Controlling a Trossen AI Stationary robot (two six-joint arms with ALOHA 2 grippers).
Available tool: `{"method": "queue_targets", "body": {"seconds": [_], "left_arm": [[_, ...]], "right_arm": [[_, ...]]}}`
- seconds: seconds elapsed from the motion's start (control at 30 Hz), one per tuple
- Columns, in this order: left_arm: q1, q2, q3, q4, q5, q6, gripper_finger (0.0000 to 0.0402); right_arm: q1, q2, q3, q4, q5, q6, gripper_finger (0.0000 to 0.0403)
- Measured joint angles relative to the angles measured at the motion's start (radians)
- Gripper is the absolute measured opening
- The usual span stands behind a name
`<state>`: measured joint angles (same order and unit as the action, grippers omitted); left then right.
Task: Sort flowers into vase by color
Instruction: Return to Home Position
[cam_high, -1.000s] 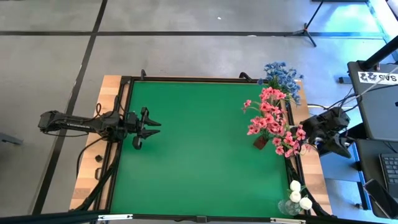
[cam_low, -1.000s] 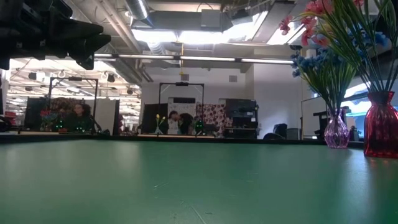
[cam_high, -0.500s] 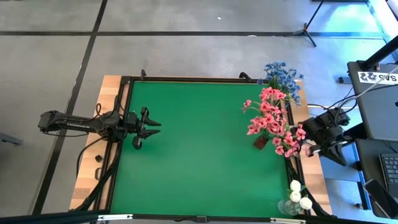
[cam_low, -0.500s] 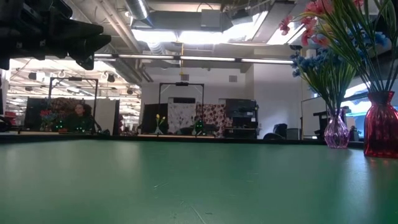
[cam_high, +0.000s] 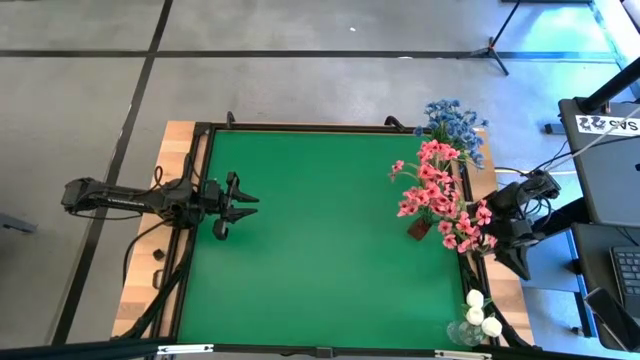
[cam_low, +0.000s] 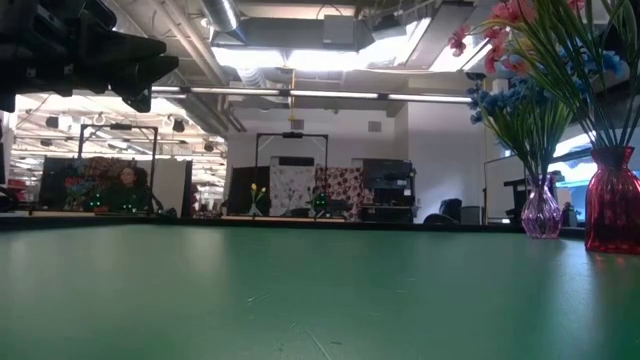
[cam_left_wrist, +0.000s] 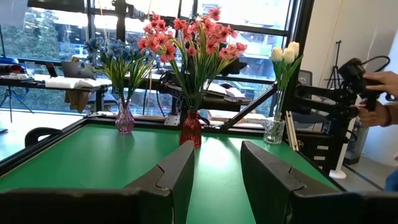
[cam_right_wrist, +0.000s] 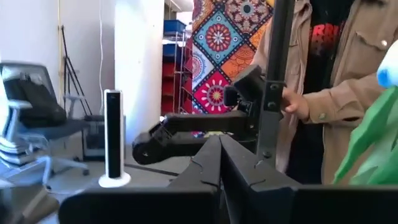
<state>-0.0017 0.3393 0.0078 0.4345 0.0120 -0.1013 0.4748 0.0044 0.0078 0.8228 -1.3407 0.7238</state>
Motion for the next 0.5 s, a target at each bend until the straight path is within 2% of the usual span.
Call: {"method": "queue_targets", "body": {"seconds": [0.27, 0.5], "left_arm": [[0.0, 0.0, 0.0, 0.0, 0.0, 0.0, 0.0127], [0.0, 0.0, 0.0, 0.0, 0.0, 0.0, 0.0127]], "right_arm": [[0.069, 0.0, 0.0, -0.286, 0.018, -0.388, 0.0008], [0.064, 0.0, 0.001, -0.45, -0.048, -0.649, 0.0008]]}}
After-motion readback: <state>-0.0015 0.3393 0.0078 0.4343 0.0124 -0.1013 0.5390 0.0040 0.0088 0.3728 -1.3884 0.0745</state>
